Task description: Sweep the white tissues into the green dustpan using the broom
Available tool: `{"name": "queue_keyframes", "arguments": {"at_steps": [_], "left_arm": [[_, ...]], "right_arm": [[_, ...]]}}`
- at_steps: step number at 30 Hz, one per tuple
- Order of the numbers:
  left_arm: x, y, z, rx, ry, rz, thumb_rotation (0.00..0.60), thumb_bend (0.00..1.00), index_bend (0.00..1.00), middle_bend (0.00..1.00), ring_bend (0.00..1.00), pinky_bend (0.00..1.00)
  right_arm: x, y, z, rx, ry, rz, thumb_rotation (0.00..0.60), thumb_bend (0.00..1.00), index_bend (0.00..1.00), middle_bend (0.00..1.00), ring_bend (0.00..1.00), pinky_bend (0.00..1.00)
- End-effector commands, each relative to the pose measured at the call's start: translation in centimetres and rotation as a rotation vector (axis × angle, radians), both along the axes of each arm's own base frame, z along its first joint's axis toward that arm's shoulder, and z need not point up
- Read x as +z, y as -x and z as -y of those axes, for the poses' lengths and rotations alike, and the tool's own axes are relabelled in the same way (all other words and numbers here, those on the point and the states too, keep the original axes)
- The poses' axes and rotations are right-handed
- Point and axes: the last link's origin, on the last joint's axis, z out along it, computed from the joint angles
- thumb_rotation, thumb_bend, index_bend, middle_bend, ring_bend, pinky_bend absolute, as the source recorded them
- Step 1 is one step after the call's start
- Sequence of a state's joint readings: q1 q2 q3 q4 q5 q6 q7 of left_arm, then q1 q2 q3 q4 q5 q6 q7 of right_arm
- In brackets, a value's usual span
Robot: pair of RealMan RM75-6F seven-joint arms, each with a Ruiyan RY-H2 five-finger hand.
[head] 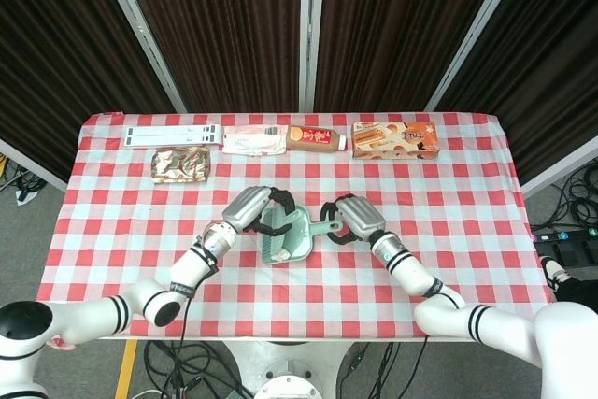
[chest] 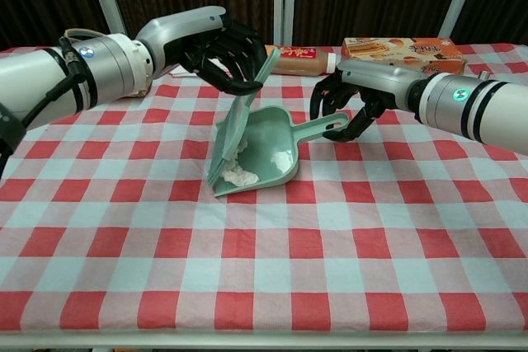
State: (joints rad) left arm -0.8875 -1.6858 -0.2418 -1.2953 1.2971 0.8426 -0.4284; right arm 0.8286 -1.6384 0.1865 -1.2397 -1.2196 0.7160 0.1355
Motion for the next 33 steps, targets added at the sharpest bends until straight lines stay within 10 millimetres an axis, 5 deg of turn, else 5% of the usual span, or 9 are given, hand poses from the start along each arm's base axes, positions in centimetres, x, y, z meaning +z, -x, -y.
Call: {"name": "queue_keyframes", "arguments": {"at_steps": [1, 15, 33], "left_arm": [[0.3, 0.1, 0.1, 0.011, -0.004, 0.011, 0.600, 0.41, 0.54, 0.54, 0.40, 0.35], [2.6, 1.6, 0.7, 0.004, -0.046, -0.024, 0.600, 0.41, 0.54, 0.54, 0.40, 0.35], [0.3, -0.7, 0.7, 0.044, -0.018, 0.064, 0.600, 0.41, 0.54, 0.54, 0.39, 0.35]], "right_arm": [[-0.1, 0.1, -0.1, -0.003, 0.000, 0.010, 0.600, 0.40, 0.69, 0.59, 0.30, 0.22], [0.1, 1.7, -0.2, -0.023, 0.002, 0.017, 0.600, 0.40, 0.69, 0.59, 0.30, 0.21], [-0.1, 0.9, -0.3, -0.037, 0.003, 0.052, 0.600, 0.40, 0.69, 0.59, 0.30, 0.20]]}}
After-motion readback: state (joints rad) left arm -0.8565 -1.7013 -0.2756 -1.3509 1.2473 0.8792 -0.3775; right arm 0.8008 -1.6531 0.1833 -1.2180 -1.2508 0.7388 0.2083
